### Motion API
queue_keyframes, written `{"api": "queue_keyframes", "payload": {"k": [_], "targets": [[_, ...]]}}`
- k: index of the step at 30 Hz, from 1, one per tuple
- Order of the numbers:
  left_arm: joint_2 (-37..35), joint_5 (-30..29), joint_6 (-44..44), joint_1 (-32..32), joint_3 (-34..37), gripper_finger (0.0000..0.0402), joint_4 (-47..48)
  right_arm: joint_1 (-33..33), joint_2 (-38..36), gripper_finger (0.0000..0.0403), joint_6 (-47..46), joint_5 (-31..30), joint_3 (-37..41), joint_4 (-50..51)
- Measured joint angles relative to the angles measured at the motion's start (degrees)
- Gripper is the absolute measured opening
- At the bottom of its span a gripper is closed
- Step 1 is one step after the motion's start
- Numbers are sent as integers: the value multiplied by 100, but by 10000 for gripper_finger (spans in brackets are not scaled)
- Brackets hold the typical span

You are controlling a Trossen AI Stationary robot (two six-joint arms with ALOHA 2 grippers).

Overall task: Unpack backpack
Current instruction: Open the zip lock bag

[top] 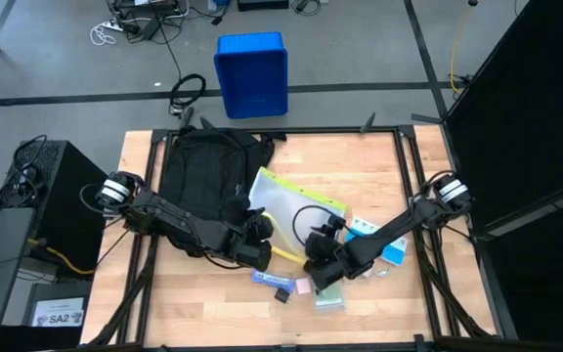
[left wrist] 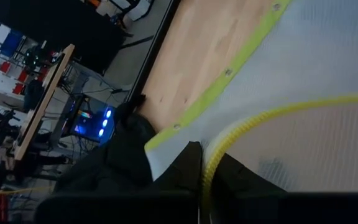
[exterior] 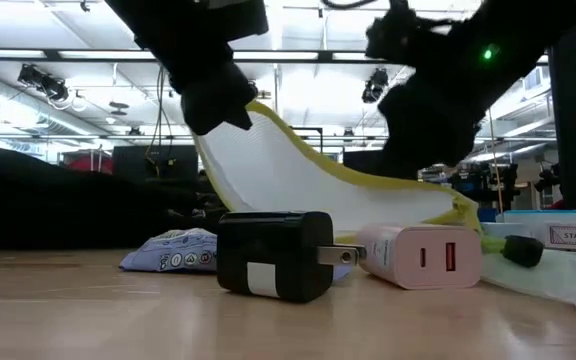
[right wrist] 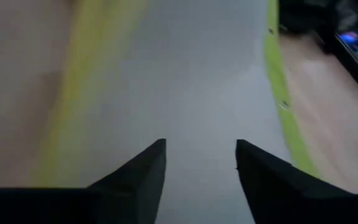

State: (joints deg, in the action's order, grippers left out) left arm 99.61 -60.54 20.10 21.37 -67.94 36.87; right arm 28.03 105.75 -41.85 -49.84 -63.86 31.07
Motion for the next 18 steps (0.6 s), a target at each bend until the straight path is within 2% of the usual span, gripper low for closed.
{"api": "queue_keyframes", "payload": {"k": [5,10,14,18], "targets": [[0,-1,489,0,0,0,510,-300,0,91,-355,-6,0,600],[0,4,721,0,0,0,638,-536,-4,41,-246,-3,0,568],[0,49,728,0,0,0,635,-464,-114,38,366,99,-110,9],[0,67,728,0,0,0,631,-208,-138,74,1382,366,-439,-754]]}}
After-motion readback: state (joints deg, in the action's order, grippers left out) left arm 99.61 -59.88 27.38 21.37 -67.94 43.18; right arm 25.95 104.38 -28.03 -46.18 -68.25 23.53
